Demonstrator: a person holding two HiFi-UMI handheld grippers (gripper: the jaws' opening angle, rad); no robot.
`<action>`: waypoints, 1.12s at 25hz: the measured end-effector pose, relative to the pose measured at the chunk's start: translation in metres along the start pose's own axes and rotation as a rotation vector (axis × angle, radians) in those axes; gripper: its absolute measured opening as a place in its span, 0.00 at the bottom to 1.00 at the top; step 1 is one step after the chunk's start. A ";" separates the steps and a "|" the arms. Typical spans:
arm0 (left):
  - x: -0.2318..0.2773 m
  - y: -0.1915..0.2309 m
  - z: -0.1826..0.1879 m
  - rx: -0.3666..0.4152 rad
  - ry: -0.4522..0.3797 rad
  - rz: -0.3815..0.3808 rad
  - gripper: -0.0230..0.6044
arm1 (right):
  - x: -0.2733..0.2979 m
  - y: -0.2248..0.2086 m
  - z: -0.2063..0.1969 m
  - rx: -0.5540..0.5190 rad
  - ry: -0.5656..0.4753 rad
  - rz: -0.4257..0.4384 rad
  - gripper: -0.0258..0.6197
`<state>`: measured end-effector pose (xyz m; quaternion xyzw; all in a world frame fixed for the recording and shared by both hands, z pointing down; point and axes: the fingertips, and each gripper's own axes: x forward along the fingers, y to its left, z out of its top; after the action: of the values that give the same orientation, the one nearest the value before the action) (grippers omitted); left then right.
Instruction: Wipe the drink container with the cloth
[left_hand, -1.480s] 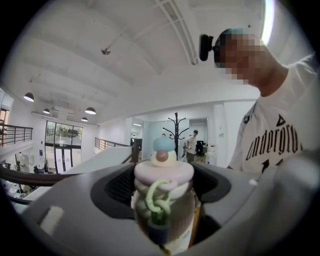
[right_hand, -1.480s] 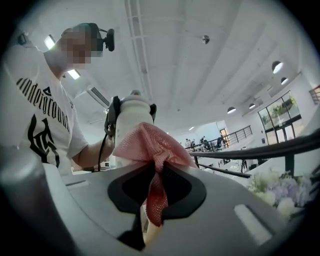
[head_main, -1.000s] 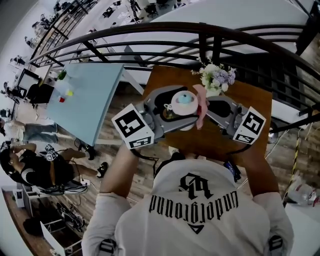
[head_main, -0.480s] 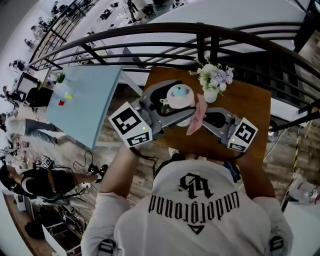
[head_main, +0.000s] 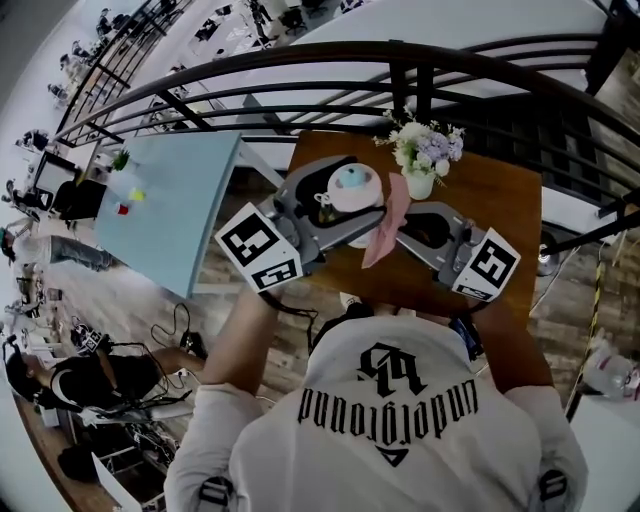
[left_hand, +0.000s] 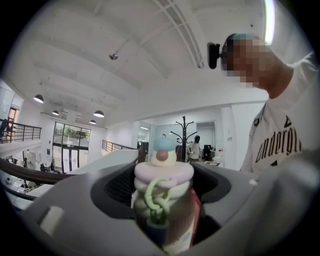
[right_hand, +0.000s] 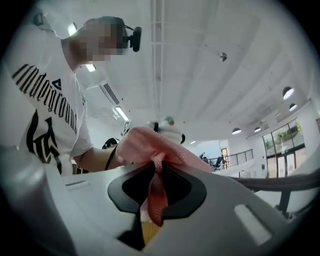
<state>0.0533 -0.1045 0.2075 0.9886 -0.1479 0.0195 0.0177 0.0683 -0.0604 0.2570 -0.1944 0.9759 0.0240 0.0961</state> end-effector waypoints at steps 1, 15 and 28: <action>0.000 0.000 -0.001 -0.004 -0.002 -0.001 0.65 | 0.003 -0.001 0.015 -0.031 -0.019 -0.006 0.11; 0.010 -0.012 -0.010 0.022 0.029 -0.076 0.65 | 0.013 -0.034 0.077 -0.118 -0.064 0.014 0.11; 0.020 -0.003 -0.018 0.037 0.054 -0.038 0.65 | 0.019 -0.012 0.073 -0.138 0.047 0.100 0.11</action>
<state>0.0723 -0.1063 0.2258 0.9905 -0.1283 0.0489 0.0036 0.0688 -0.0729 0.1811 -0.1522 0.9824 0.0916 0.0580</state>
